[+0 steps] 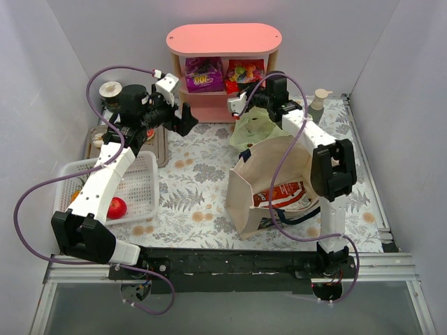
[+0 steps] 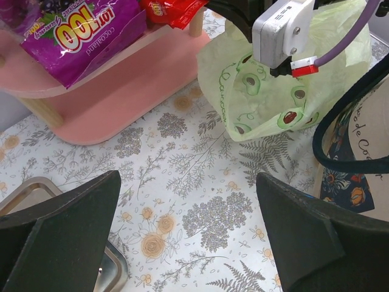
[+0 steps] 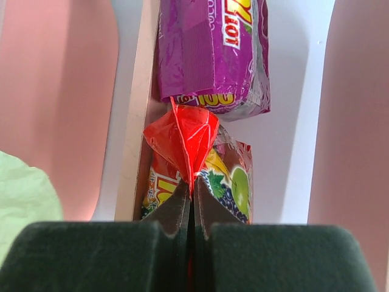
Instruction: Untie the knot of the grocery bags and take out the mixed food
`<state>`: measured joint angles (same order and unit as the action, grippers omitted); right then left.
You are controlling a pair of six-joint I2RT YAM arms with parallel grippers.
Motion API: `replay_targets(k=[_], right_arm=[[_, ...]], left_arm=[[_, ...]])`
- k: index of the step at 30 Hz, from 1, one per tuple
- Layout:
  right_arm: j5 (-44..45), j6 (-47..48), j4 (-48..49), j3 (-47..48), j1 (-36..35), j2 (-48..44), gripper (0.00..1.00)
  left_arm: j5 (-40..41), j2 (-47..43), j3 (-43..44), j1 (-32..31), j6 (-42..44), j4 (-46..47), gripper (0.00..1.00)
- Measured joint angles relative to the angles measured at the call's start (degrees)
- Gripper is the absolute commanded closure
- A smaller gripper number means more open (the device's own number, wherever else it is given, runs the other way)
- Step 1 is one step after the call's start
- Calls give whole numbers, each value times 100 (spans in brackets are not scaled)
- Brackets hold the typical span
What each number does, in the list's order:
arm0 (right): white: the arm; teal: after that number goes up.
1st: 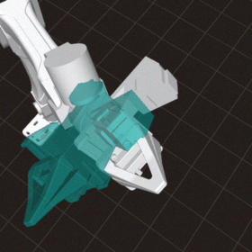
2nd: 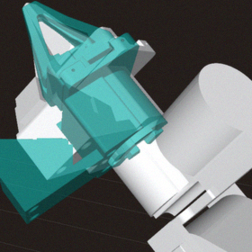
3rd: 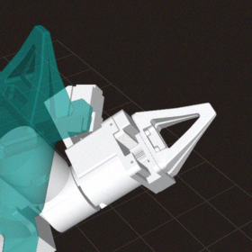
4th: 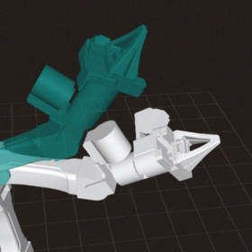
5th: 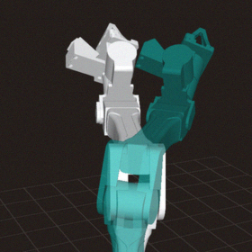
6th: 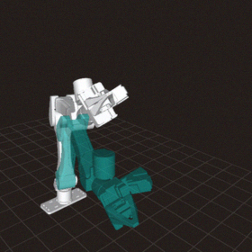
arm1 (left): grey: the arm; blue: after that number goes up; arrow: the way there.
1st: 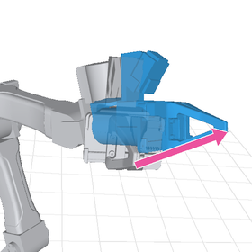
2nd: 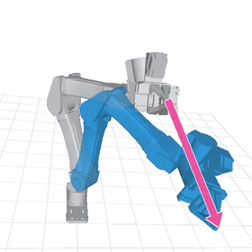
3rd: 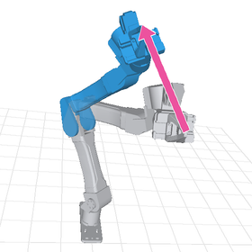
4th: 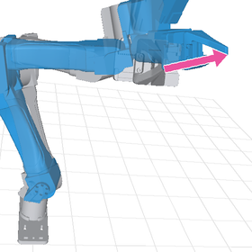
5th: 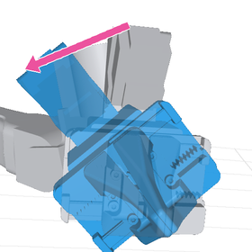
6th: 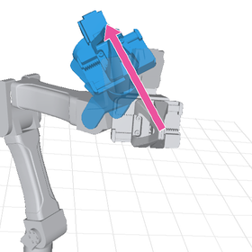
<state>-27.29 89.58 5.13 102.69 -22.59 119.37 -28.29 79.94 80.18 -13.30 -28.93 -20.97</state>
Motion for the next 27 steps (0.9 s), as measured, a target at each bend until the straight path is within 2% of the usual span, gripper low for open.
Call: replay_targets(k=[11,13,15,19,21,22,24,27], right_arm=[[-640,216,127,640,203,575,99],[-697,212,225,691,229,647,82],[-737,195,304,702,238,682,56],[-765,144,903,323,249,566,40],[-787,138,1158,-149,249,372,28],[-780,125,1281,-400,249,256,27],[-811,48,1434,-1049,249,-107,11],[-841,-105,1580,-1773,243,-723,10]], left_arm=[[44,7,2,4,2,-9,6],[44,22,7,7,0,-7,6],[44,42,7,7,-2,-7,6],[31,52,7,9,-7,-9,6],[15,52,7,11,-7,-7,6],[2,52,7,11,-7,-7,6],[-50,52,7,11,-28,0,6],[-238,52,7,11,-48,7,6]])
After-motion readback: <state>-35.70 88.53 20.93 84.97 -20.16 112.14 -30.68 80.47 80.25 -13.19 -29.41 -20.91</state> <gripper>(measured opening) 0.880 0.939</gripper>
